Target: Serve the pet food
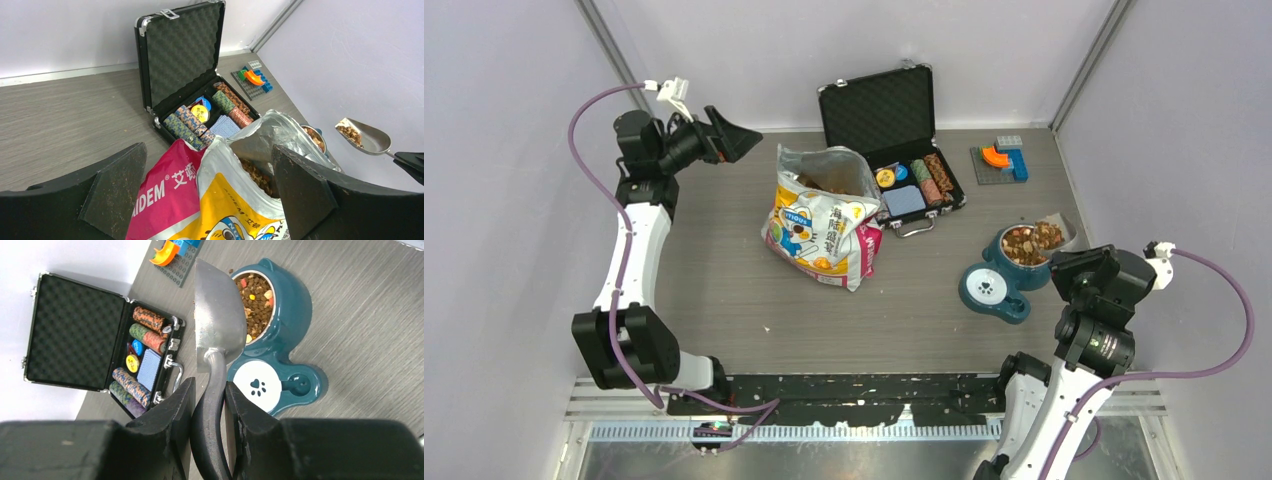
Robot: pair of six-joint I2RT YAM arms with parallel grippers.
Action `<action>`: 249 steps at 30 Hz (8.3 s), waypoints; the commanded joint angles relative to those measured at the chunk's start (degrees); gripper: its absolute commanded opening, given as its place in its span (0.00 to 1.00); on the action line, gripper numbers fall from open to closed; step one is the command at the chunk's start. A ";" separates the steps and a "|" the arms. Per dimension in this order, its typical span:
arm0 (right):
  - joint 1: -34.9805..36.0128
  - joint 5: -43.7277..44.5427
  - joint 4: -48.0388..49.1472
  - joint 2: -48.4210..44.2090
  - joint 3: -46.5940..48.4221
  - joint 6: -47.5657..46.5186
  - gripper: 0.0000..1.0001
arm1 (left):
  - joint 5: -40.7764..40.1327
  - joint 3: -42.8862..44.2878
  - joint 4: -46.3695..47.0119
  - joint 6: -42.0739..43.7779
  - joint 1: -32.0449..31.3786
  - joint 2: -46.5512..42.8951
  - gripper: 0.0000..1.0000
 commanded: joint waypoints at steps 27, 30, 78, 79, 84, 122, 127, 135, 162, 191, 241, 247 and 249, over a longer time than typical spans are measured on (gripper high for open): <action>-0.30 4.49 -2.61 11.17 0.34 -6.74 0.05 | -0.08 1.04 2.93 -0.34 0.29 1.37 0.99; -0.26 4.03 -3.53 12.32 1.72 -7.57 0.05 | -0.06 1.12 2.94 -0.37 0.30 1.42 0.99; -0.27 1.76 -11.63 28.46 18.77 -14.60 0.05 | -0.24 1.18 2.50 0.04 0.29 1.85 0.99; -0.26 1.53 -11.64 28.75 18.97 -14.62 0.05 | -0.25 1.20 2.55 0.04 0.31 1.83 0.99; -0.26 0.47 -11.51 29.35 19.36 -14.59 0.05 | -0.16 1.31 2.82 -0.17 0.26 1.99 0.99; -0.26 7.25 -16.27 27.96 21.99 -19.01 0.05 | 0.04 0.61 2.59 -0.04 0.31 1.38 0.99; -0.26 6.38 -15.44 28.49 22.74 -19.47 0.05 | 0.00 0.61 2.50 0.11 0.31 1.23 0.99; -0.26 2.95 -15.42 29.21 24.37 -20.24 0.05 | -0.07 0.52 2.14 0.40 0.30 1.06 0.99; -0.26 -4.86 -17.52 22.02 14.51 -17.35 0.05 | 0.18 0.05 3.20 -0.08 0.31 0.87 0.99; -0.25 -0.86 -13.23 29.72 21.59 -17.30 0.05 | 0.09 -0.02 3.35 -0.25 0.31 0.91 0.99; 11.43 -0.15 -8.91 27.50 25.12 -18.60 0.05 | -1.97 0.11 0.81 -4.10 0.27 -3.02 0.99; 11.42 -15.83 5.56 19.97 16.49 -17.40 0.05 | -2.84 -0.25 -1.82 -6.45 0.31 -4.80 0.99; 11.43 -22.59 10.28 18.46 13.84 -17.34 0.05 | -2.82 -0.63 -1.75 -7.14 0.31 -5.64 0.99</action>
